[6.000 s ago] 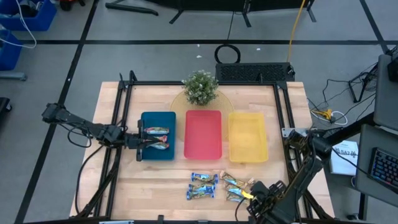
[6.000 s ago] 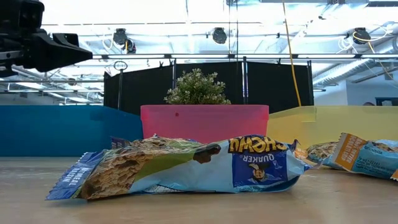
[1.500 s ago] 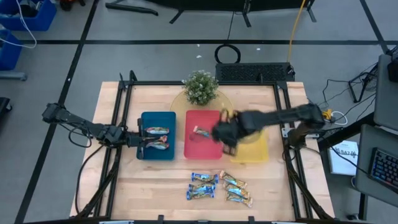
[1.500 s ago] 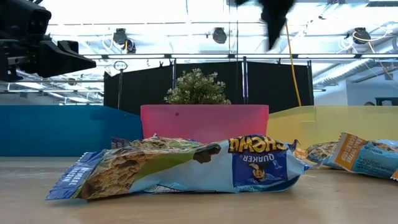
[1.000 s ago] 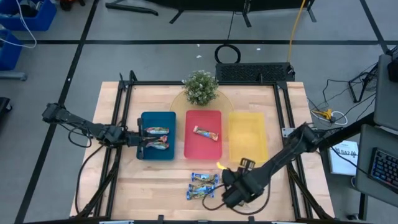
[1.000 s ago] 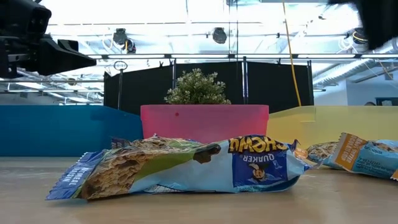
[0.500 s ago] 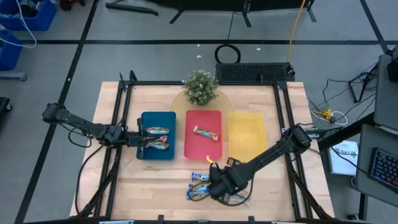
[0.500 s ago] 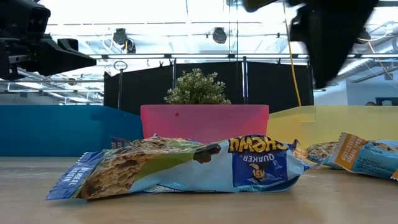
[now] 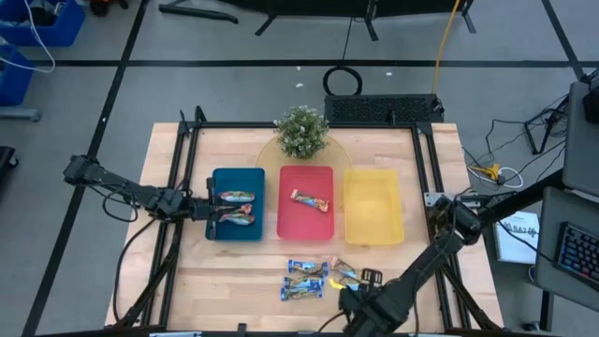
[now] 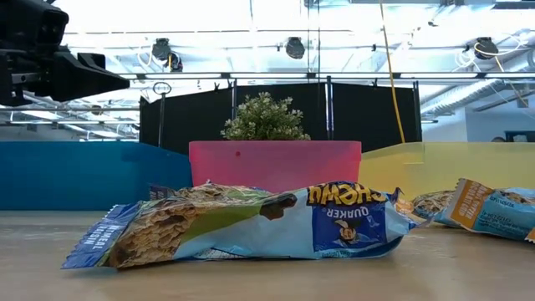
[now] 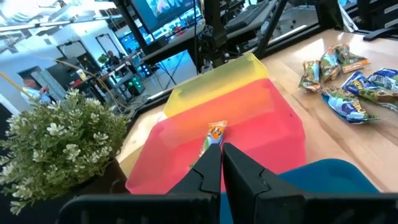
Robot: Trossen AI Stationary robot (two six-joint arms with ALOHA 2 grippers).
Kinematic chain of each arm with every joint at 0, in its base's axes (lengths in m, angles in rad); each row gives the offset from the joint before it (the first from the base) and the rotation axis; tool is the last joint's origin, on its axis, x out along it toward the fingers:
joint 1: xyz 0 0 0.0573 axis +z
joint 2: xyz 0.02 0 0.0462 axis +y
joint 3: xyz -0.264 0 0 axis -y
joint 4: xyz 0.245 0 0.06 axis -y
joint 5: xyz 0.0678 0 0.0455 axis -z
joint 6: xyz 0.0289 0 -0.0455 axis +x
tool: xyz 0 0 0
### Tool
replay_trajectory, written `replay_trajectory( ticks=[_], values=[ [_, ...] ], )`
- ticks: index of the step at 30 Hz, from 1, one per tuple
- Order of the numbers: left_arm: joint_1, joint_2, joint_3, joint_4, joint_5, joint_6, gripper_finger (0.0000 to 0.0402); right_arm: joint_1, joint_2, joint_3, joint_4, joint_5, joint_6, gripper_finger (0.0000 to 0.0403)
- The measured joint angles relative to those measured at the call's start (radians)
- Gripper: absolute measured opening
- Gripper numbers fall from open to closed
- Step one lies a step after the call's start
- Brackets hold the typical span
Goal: Pick and place Granola Bars by type
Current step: Put the bottom yellow granola bar into the red bin
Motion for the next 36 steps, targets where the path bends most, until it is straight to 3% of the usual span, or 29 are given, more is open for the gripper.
replay_trajectory(
  ticks=[2, 7, 13, 19, 27, 36],
  values=[
    [0.0, 0.0, 0.0, 0.004, 0.0, 0.016, 0.0024, 0.008, 0.0, 0.0, 0.013, 0.064, 0.003, 0.0147],
    [0.0, 0.0, 0.0, 0.004, 0.0, 0.057, 0.0024, 0.004, 0.0, -0.023, 0.065, 0.098, -0.002, 0.0149],
    [0.0, 0.0, 0.0, 0.004, 0.001, 0.069, 0.0024, -0.02, 0.0, -0.127, 0.171, 0.021, -0.029, 0.014],
    [0.0, 0.0, 0.0, 0.004, 0.001, 0.072, 0.0024, -0.018, 0.001, -0.21, 0.217, 0.013, -0.022, 0.0127],
    [0.0, 0.0, 0.0, 0.004, 0.001, 0.073, 0.0024, -0.018, -0.001, -0.31, 0.442, -0.059, -0.045, 0.0109],
    [0.0, 0.0, 0.0, 0.003, 0.001, 0.059, 0.0024, -0.022, -0.007, -0.366, 0.542, -0.064, -0.044, 0.0082]
  ],
)
